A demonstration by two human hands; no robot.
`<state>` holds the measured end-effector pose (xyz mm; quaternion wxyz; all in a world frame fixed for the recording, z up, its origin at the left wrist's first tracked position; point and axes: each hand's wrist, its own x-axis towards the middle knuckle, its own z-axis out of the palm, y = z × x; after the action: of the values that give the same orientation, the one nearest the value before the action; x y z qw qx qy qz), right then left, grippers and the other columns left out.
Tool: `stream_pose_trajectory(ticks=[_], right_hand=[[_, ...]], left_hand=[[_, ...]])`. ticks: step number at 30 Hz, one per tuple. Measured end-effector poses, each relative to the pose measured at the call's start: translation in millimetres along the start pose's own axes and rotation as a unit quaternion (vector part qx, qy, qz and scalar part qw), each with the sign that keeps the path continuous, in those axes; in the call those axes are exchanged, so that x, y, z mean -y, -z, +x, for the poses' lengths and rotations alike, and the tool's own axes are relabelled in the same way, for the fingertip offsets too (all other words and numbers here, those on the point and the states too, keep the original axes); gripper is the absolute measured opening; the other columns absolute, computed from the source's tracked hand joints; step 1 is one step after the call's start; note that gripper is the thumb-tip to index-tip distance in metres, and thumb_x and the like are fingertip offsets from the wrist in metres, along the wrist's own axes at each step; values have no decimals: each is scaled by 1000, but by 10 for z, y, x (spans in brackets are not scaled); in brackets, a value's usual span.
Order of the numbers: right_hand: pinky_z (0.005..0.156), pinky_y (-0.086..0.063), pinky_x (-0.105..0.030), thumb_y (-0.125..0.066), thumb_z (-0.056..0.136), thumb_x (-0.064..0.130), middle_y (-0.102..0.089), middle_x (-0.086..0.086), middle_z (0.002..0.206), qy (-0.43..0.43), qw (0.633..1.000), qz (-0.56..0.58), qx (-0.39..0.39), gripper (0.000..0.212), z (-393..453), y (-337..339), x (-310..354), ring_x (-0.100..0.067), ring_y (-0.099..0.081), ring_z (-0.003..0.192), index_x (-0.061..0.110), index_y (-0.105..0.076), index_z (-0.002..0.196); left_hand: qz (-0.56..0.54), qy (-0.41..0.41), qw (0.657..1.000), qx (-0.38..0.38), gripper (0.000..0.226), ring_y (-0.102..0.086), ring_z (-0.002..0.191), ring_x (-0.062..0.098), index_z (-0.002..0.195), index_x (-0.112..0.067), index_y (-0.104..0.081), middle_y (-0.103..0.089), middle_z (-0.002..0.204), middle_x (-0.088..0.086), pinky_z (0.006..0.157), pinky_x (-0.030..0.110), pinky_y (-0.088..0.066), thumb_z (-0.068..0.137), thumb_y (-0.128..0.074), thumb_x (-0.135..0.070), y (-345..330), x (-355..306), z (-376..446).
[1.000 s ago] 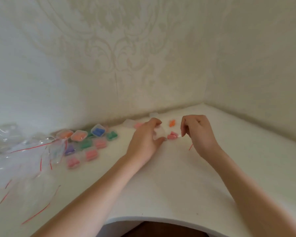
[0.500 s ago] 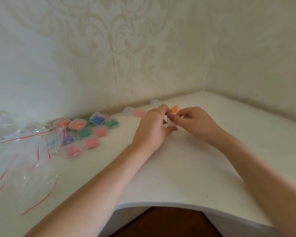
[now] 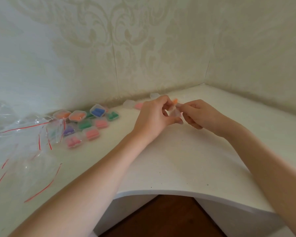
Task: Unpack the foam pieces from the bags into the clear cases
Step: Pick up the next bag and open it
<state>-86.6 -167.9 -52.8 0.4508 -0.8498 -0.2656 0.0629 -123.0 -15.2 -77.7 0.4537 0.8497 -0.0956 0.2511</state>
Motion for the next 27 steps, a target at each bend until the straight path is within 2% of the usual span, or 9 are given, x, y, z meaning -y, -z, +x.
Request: stream_pose_trajectory(ticks=[3,6,9,11,13,15,19,24,27], right_hand=[[41,-27,-18,-46,97,40,-36,4,44,2,1000,-3,-24,47,29,-11,-44,-9,-28,39,-2,-59,79],[41,-27,-14,-56,92,40,-43,12,39,39,995,-18,-93,21,34,22,-36,-5,-34,38,21,-62,97],[58,-35,-21,-56,94,31,-65,3,63,84,992,-17,-89,19,21,76,-17,-12,-47,59,35,-65,109],[70,-42,-23,-53,96,26,-73,1,86,104,992,-23,-73,21,3,85,-1,-10,-59,73,32,-68,109],[60,-40,-21,-55,95,24,-67,12,65,107,992,-20,-68,18,-22,54,41,-2,-57,59,24,-70,105],[44,-32,-12,-58,93,23,-49,18,39,102,992,6,-78,13,-37,-13,60,3,-47,39,16,-67,99],[40,-30,-4,-60,91,32,-49,12,41,97,987,25,-126,21,-51,-152,115,1,-46,36,12,-63,89],[43,-32,-5,-59,91,31,-51,22,41,92,989,-8,-112,23,-67,-131,138,5,-47,37,9,-62,92],[43,-32,-4,-59,91,29,-54,19,43,98,989,-8,-111,21,-65,-141,113,6,-48,38,8,-63,91]], left_hand=[[-44,19,999,0,36,-46,55,2,88,-12,-67,-66,82,-4,59,14,-41,61,-88,-21,-5,2,21],[-87,69,994,8,34,-43,54,0,96,-19,-71,-61,77,-11,55,10,-35,65,-85,-26,7,-18,37],[-208,142,966,58,21,-58,63,-1,97,-14,-71,-66,73,-5,57,11,-43,80,-73,-26,26,-79,13],[-321,187,927,57,12,-64,64,5,87,-10,-67,-64,60,-5,57,12,-46,87,-64,-21,18,-131,0],[-428,231,873,25,17,-62,53,6,79,-6,-62,-60,57,-1,55,14,-49,91,-59,-17,26,-167,9],[-471,254,844,23,23,-65,58,10,82,-1,-62,-66,67,4,57,15,-51,93,-56,-20,32,-165,18],[-506,250,824,56,29,-70,82,19,89,3,-61,-72,99,2,67,19,-55,95,-52,-24,38,-110,6],[-499,255,827,49,26,-69,67,12,78,-2,-64,-72,83,2,64,16,-54,94,-55,-20,51,-84,24],[-486,269,830,45,26,-69,65,12,77,-2,-63,-72,76,3,67,14,-55,92,-56,-21,44,-80,29]])
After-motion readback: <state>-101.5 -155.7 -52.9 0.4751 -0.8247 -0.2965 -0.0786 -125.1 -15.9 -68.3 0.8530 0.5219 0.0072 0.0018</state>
